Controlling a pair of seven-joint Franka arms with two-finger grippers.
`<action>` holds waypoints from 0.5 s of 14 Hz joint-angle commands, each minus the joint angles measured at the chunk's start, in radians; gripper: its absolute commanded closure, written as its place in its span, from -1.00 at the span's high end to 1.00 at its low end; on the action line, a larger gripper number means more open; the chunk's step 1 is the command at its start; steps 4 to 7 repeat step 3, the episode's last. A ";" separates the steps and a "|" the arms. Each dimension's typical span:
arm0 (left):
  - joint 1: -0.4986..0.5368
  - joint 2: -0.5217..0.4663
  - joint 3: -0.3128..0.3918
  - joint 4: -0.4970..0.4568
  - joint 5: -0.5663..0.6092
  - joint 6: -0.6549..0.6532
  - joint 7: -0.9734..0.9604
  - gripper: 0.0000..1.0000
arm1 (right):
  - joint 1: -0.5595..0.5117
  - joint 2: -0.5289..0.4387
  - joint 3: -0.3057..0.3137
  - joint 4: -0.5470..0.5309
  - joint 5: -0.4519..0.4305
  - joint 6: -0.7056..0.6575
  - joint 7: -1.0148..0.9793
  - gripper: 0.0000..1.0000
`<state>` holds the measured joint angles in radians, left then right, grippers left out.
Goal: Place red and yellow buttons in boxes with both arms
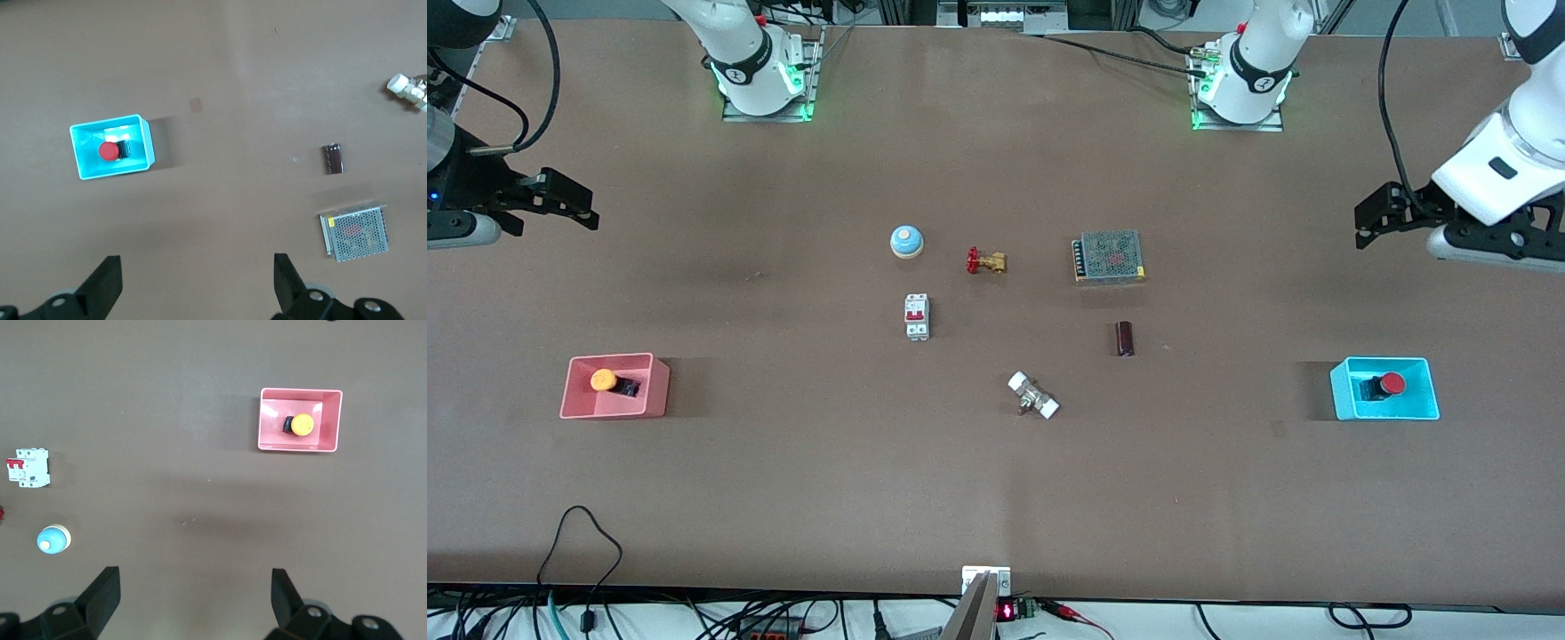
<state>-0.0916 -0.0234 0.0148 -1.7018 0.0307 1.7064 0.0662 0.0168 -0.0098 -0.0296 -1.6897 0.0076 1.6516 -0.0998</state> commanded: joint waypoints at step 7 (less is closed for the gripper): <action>0.055 -0.039 -0.061 -0.064 -0.009 0.032 0.000 1.00 | 0.012 -0.007 -0.009 0.002 -0.009 -0.015 0.023 1.00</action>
